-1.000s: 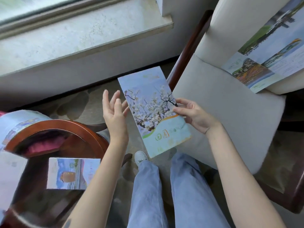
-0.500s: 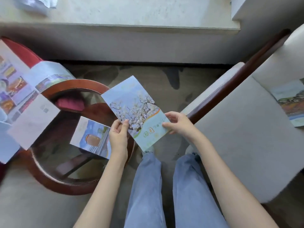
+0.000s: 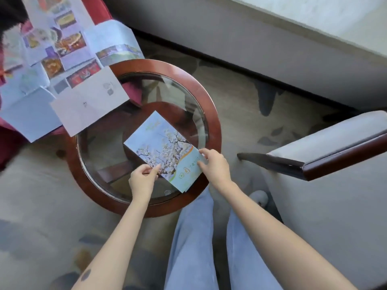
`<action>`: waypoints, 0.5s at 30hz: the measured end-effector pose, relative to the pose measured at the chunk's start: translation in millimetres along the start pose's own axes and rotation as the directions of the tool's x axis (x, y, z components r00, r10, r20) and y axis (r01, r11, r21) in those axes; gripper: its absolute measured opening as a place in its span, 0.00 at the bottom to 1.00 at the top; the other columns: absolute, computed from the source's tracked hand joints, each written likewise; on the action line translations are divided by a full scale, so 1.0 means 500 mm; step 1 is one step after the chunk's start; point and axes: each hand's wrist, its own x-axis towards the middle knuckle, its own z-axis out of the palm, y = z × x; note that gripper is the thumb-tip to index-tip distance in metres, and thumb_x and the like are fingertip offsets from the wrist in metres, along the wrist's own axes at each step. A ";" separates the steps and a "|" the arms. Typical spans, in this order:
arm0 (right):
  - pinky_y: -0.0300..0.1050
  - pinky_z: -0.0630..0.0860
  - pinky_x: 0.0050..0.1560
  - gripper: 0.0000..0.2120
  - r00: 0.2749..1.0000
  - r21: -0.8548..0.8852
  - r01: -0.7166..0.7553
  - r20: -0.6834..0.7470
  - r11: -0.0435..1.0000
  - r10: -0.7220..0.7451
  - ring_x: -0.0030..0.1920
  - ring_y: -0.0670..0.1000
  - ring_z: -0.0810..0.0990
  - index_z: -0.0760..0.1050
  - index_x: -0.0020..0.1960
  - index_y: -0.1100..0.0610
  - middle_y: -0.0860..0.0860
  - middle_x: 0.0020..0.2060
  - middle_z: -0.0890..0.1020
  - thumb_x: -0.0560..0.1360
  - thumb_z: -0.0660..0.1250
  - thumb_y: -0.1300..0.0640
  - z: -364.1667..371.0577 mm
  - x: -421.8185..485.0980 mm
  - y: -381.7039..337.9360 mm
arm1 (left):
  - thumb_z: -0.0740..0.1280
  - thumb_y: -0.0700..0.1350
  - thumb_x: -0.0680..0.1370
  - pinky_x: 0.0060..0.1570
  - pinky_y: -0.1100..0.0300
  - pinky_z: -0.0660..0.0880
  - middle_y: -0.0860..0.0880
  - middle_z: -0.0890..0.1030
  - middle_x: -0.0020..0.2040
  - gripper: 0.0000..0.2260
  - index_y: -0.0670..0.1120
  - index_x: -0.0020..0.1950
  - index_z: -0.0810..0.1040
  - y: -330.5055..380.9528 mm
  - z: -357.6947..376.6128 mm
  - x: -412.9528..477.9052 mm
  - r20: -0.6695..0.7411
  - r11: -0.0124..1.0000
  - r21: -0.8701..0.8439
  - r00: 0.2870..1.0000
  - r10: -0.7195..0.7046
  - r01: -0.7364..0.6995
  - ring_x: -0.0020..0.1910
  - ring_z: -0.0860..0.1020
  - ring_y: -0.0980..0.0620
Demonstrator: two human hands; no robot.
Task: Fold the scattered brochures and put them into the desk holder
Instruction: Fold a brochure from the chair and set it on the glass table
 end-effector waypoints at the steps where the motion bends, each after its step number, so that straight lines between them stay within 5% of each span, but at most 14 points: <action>1: 0.48 0.72 0.50 0.16 1.000 -0.049 0.008 0.004 0.999 -0.008 0.53 0.57 0.77 0.73 0.61 0.52 0.54 0.52 0.78 0.74 0.62 0.59 0.010 0.004 -0.007 | 0.72 0.46 0.72 0.44 0.58 0.72 0.50 0.79 0.30 0.10 0.44 0.34 0.76 -0.007 -0.001 0.010 0.015 1.000 0.001 1.000 -0.011 0.011 0.32 0.80 0.52; 8: 0.47 0.68 0.36 0.14 0.991 -0.278 0.033 -0.116 0.960 -0.068 0.47 0.57 0.75 0.70 0.60 0.57 0.54 0.50 0.74 0.75 0.57 0.63 0.041 0.022 -0.031 | 0.70 0.49 0.74 0.42 0.58 0.73 0.44 0.81 0.36 0.12 0.41 0.38 0.77 -0.020 0.011 0.048 0.057 0.996 0.093 0.998 -0.010 0.005 0.40 0.81 0.46; 15: 0.48 0.69 0.37 0.17 0.979 -0.387 -0.017 -0.194 0.922 -0.063 0.50 0.56 0.73 0.72 0.62 0.56 0.54 0.50 0.76 0.74 0.59 0.62 0.036 0.021 -0.015 | 0.69 0.50 0.74 0.45 0.53 0.74 0.44 0.81 0.39 0.13 0.40 0.40 0.78 -0.003 0.019 0.051 0.087 0.986 0.154 0.995 0.049 -0.062 0.40 0.80 0.45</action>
